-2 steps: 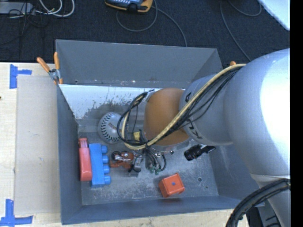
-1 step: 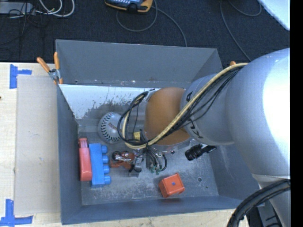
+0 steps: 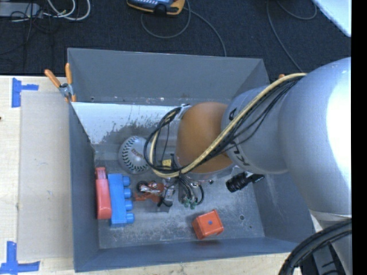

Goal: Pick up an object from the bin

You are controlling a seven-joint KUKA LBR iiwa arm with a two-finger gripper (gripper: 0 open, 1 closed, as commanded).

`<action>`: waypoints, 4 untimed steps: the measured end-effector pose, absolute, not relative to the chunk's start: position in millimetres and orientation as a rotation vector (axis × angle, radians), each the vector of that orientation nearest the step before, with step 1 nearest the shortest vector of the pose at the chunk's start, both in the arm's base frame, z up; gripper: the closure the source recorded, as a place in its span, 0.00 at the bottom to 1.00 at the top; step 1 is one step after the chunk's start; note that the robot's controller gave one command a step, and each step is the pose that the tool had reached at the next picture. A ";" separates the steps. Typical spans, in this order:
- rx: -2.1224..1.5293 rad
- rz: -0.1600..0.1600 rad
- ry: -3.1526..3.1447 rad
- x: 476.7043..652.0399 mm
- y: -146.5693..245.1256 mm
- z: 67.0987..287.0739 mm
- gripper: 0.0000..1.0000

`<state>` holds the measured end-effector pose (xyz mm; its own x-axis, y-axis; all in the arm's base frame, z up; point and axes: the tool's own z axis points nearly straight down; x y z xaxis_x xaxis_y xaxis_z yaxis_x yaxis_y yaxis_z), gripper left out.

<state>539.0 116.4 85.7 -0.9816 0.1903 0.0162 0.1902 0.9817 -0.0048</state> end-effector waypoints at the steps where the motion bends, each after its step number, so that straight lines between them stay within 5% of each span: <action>1: -0.299 0.003 -3.114 540.3 116.6 96.5 1.00; 4: -0.302 0.004 -3.111 539.9 116.3 142.7 1.00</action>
Offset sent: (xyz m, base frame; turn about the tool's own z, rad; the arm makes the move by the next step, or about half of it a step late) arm 0.0000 0.0000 0.0963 0.0000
